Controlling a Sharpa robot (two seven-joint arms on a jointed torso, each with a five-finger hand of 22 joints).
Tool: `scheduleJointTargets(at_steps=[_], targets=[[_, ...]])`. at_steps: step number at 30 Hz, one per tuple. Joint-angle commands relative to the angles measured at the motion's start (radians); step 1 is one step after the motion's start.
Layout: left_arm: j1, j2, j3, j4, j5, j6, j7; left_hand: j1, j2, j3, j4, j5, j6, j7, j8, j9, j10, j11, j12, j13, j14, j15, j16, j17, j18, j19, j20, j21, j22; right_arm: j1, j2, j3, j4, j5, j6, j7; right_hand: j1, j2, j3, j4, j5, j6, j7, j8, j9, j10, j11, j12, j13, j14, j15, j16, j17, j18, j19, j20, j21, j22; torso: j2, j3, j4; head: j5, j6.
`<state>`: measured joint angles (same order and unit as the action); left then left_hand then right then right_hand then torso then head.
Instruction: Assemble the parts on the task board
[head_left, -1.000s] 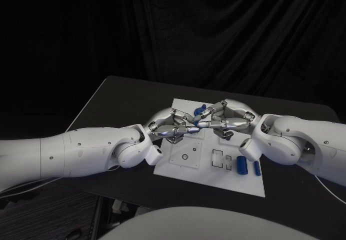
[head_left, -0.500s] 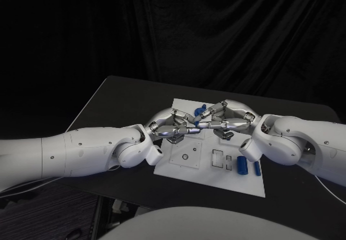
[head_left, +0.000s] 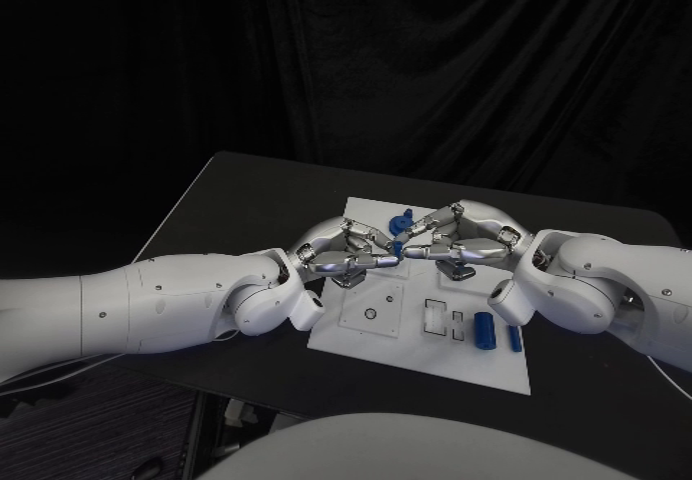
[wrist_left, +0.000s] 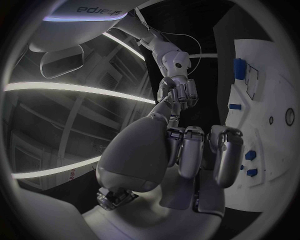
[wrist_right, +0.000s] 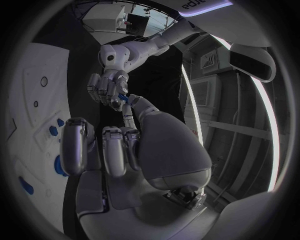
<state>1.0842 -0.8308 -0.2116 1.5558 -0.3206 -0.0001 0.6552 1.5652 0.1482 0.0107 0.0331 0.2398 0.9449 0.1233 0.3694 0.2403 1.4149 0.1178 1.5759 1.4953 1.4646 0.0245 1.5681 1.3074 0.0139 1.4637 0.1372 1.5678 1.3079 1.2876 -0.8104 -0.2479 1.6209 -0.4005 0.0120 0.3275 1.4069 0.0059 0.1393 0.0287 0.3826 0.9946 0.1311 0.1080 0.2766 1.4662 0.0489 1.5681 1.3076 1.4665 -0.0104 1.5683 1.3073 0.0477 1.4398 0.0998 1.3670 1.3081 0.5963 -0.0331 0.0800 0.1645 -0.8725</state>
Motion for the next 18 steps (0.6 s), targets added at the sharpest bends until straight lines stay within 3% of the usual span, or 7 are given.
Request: scheduleJointTargets(at_steps=[1, 7, 13, 15, 16, 17, 18], targets=[[0.002, -0.002, 0.001, 0.003, 0.009, 0.009, -0.043, 0.016, 0.040, 0.011, 0.003, -0.013, -0.010, -0.003, 0.005, 0.052, 0.156, -0.060, -0.005, 0.075, 0.106, -0.008, 0.003, 0.263, -0.014, 0.107, -0.007, 0.003, 0.263, 0.006, -0.009, 0.001, 0.009, -0.081, -0.031, 0.020, -0.001, -0.013, -0.009, 0.003, -0.006, -0.011, 0.000, 0.002, -0.006, 0.105, 0.010, 0.003, 0.263, 0.104, 0.009, 0.003, 0.263, 0.018, -0.029, 0.004, -0.037, 0.174, 0.000, 0.0000, 0.0004, -0.001, 0.000], [0.002, -0.004, 0.001, 0.004, 0.009, 0.012, -0.075, 0.012, 0.043, 0.024, 0.005, -0.023, -0.016, -0.002, 0.007, 0.061, 0.156, -0.060, -0.005, 0.075, 0.106, -0.008, 0.003, 0.263, -0.014, 0.107, -0.007, 0.003, 0.263, 0.010, -0.022, 0.001, 0.013, -0.101, -0.033, 0.011, 0.019, -0.020, -0.022, 0.027, -0.029, -0.034, 0.009, 0.018, -0.026, -0.085, 0.017, -0.085, 0.110, 0.035, 0.017, -0.051, 0.169, 0.062, -0.163, 0.016, -0.228, 0.108, 0.000, -0.0002, -0.0008, 0.001, 0.000], [0.002, -0.008, 0.001, 0.005, 0.009, 0.012, -0.115, 0.003, 0.034, 0.047, 0.004, 0.002, -0.029, -0.001, 0.014, 0.080, 0.156, -0.059, -0.005, 0.075, 0.106, -0.008, 0.003, 0.263, -0.014, 0.107, -0.007, 0.003, 0.263, 0.014, -0.040, 0.001, 0.022, -0.131, -0.046, 0.009, 0.028, -0.028, -0.032, 0.042, -0.041, -0.047, 0.012, 0.024, -0.036, -0.166, 0.022, -0.127, 0.041, -0.017, 0.022, -0.091, 0.104, 0.077, -0.216, 0.020, -0.308, 0.082, 0.000, -0.0006, 0.0001, 0.003, 0.000], [0.002, -0.011, 0.001, 0.006, 0.009, 0.014, -0.131, -0.002, 0.025, 0.063, 0.002, 0.025, -0.035, 0.000, 0.019, 0.093, 0.156, -0.058, -0.005, 0.075, 0.106, -0.007, 0.003, 0.263, -0.014, 0.107, -0.007, 0.003, 0.263, 0.016, -0.046, 0.001, 0.025, -0.148, -0.058, 0.010, 0.039, -0.030, -0.028, 0.051, -0.043, -0.058, 0.016, 0.026, -0.042, -0.334, 0.027, -0.230, -0.096, -0.119, 0.027, -0.173, -0.012, 0.104, -0.317, 0.024, -0.450, 0.033, 0.000, -0.0006, 0.0003, 0.002, 0.000], [0.002, -0.013, 0.001, 0.007, 0.009, 0.015, -0.138, -0.004, 0.022, 0.069, 0.001, 0.031, -0.037, 0.001, 0.020, 0.097, 0.156, -0.058, -0.005, 0.075, 0.106, -0.007, 0.003, 0.263, -0.014, 0.107, -0.007, 0.003, 0.263, 0.018, -0.050, 0.001, 0.027, -0.161, -0.065, 0.010, 0.049, -0.032, -0.022, 0.054, -0.031, -0.062, 0.020, 0.029, -0.045, -0.413, 0.027, -0.289, -0.164, -0.215, 0.029, -0.255, -0.121, 0.122, -0.389, 0.026, -0.553, -0.005, 0.000, -0.0008, 0.0006, 0.001, 0.000], [0.002, -0.015, 0.001, 0.007, 0.009, 0.016, -0.151, -0.010, 0.015, 0.082, 0.000, 0.045, -0.041, 0.001, 0.023, 0.107, 0.156, -0.058, -0.005, 0.075, 0.106, -0.007, 0.003, 0.263, -0.014, 0.107, -0.007, 0.003, 0.263, 0.022, -0.053, 0.001, 0.030, -0.182, -0.074, 0.009, 0.067, -0.035, -0.002, 0.063, 0.003, -0.065, 0.024, 0.036, -0.048, -0.655, 0.032, -0.500, -0.397, -0.375, 0.034, -0.408, -0.305, 0.133, -0.459, 0.030, -0.647, -0.041, 0.000, -0.0005, 0.0005, 0.001, 0.000], [0.002, -0.016, 0.001, 0.007, 0.009, 0.017, -0.157, -0.013, 0.011, 0.088, -0.001, 0.053, -0.042, 0.002, 0.025, 0.111, 0.156, -0.058, -0.005, 0.075, 0.106, -0.007, 0.003, 0.263, -0.014, 0.107, -0.006, 0.003, 0.263, 0.027, -0.057, 0.001, 0.033, -0.211, -0.085, 0.006, 0.081, -0.048, 0.017, 0.071, 0.020, -0.070, 0.027, 0.043, -0.051, -0.696, 0.038, -0.607, -0.492, -0.451, 0.039, -0.491, -0.408, 0.133, -0.481, 0.035, -0.681, -0.056, 0.000, -0.0003, 0.0004, 0.001, 0.000]])
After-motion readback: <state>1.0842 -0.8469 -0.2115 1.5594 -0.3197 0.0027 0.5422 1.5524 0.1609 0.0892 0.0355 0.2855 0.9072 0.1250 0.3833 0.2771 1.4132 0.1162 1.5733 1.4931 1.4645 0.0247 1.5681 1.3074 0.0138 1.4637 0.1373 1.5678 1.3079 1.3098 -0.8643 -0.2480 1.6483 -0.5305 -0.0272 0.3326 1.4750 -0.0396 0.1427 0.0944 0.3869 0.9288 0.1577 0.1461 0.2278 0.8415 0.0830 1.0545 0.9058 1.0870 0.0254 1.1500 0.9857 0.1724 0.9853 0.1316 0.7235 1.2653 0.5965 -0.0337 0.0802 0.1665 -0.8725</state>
